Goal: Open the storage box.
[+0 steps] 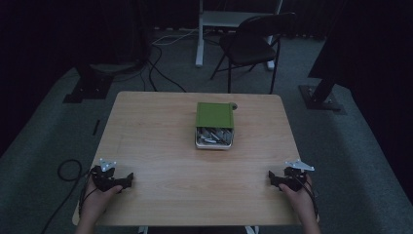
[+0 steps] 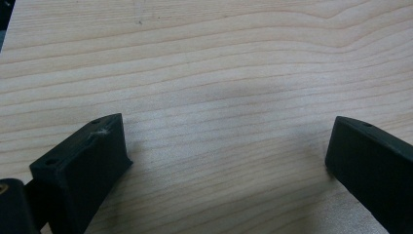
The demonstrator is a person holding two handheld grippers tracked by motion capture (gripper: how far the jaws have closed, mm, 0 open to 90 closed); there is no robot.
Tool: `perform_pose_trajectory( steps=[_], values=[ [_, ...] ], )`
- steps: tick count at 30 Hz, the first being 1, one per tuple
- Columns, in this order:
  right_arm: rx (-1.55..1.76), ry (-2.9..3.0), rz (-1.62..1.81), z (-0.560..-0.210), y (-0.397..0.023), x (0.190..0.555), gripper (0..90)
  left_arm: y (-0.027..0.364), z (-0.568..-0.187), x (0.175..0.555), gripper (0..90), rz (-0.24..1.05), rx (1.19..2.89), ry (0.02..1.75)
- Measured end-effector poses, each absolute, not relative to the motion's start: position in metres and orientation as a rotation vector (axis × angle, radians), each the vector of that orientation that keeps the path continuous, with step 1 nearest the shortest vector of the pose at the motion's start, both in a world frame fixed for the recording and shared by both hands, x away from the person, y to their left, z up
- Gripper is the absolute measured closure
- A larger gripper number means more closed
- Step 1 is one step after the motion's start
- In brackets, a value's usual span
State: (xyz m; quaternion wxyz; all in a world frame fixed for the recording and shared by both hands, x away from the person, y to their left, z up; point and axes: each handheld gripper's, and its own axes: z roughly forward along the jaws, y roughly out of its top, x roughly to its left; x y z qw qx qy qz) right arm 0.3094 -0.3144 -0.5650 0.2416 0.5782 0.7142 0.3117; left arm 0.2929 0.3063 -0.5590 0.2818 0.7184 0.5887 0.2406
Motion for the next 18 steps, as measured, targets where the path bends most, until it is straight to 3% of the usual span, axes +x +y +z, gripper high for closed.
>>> perform_pose_trajectory(
  steps=[18],
  values=[
    [1.582,1.953,0.852,-0.565,-0.314,0.309,11.5,0.296,-0.558,0.292,2.6,0.683,1.998,1.468]
  ],
)
